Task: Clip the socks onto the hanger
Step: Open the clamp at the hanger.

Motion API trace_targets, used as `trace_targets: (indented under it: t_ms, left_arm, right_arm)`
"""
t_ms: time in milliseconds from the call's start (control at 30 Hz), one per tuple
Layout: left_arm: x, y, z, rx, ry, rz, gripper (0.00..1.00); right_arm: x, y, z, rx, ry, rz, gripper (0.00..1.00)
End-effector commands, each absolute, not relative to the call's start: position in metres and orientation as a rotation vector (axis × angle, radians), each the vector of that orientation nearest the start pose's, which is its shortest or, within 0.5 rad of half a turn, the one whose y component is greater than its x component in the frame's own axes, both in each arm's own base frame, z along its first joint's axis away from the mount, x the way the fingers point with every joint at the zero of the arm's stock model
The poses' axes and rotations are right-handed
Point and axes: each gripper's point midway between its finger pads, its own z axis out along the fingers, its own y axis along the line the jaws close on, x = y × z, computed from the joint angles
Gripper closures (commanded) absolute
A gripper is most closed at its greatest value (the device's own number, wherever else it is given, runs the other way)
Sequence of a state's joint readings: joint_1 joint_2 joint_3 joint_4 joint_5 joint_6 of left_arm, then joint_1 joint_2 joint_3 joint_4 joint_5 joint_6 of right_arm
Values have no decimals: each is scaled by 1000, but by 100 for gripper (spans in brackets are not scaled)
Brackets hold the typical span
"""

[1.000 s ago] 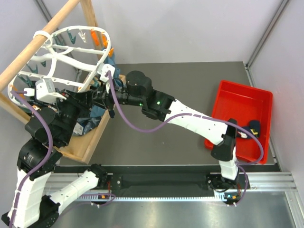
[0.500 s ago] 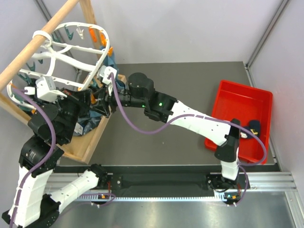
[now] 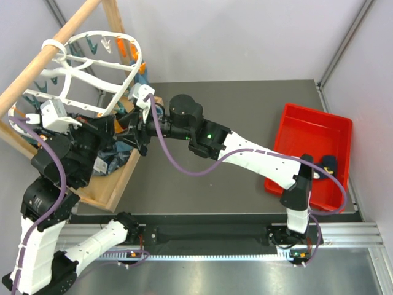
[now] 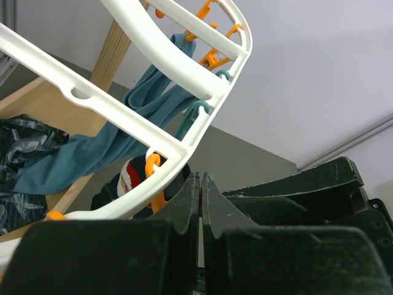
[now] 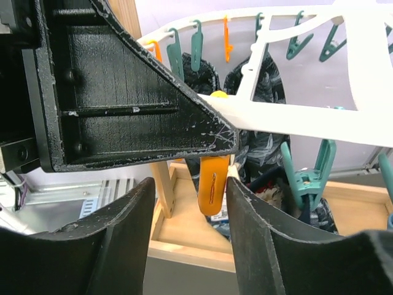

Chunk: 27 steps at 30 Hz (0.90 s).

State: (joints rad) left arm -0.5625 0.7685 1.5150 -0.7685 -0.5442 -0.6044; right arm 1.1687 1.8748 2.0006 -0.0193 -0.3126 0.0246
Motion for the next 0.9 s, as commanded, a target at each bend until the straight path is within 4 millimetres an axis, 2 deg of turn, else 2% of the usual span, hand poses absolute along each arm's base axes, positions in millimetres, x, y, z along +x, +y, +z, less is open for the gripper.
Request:
trace_targets:
  t_ms: [0,400,867]
  left_arm:
    - [207,-44,476,-482,1520,-480,100]
    - [201,-41,487,-488,1493,-506,100]
    - [196,-37,489,-523,1475,-529,100]
  right_arm:
    - [168,548,481,-1010,1060,1220,51]
    - [172,558,469,-1005,1077,1234,60]
    - [169,576,455,-1013,1086,1304,69]
